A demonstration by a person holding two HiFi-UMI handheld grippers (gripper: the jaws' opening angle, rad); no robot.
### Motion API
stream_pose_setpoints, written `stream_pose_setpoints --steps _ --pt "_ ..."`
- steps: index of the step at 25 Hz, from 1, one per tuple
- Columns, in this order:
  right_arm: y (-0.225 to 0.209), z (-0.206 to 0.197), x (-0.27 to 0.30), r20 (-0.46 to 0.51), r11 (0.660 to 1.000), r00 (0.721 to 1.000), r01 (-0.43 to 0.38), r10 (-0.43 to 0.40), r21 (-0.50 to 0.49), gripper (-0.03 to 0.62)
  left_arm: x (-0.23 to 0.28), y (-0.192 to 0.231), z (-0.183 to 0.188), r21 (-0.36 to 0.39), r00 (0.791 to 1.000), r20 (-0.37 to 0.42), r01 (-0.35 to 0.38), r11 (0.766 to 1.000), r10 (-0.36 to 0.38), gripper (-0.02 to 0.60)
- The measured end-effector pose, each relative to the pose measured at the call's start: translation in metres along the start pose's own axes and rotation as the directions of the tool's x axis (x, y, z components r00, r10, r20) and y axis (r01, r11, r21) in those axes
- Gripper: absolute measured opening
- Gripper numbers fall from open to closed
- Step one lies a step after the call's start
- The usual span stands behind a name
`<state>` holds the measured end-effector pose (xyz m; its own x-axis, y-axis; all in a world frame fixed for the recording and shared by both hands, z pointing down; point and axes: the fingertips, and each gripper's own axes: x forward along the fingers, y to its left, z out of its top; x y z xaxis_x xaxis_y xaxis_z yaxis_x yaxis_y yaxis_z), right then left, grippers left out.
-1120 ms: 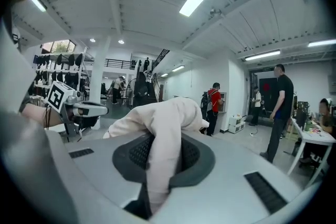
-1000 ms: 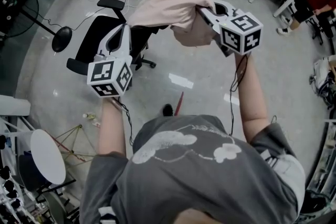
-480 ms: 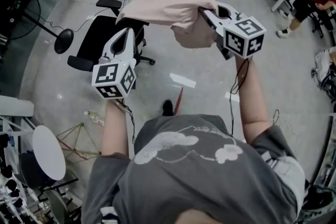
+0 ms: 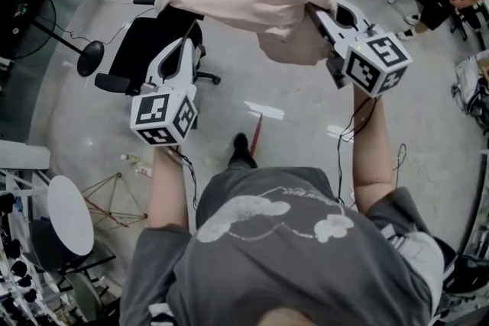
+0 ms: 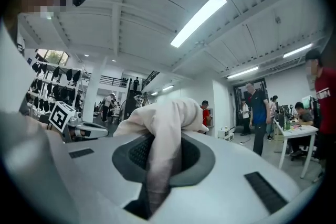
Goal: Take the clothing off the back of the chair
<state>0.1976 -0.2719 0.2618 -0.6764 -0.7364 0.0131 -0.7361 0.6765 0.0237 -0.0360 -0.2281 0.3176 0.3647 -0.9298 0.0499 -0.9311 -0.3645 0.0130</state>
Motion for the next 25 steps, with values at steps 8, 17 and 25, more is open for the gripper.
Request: stream_pose_setpoints --steps 8,17,25 --pt "0.017 0.01 -0.08 0.04 0.998 0.997 0.059 -0.059 0.0 0.035 -0.057 -0.033 -0.011 -0.003 1.0 -0.015 0.003 1.0 -0.003 0.0" --pt "0.058 -0.019 -0.128 0.036 0.995 0.996 0.077 -0.079 0.06 0.035 -0.114 -0.048 -0.039 -0.028 0.999 -0.033 0.007 1.0 -0.008 0.0" --pt "0.065 -0.022 -0.138 0.052 0.996 0.997 0.062 -0.065 0.06 0.036 -0.111 -0.046 -0.044 -0.017 0.998 -0.043 0.037 0.999 -0.038 0.0"
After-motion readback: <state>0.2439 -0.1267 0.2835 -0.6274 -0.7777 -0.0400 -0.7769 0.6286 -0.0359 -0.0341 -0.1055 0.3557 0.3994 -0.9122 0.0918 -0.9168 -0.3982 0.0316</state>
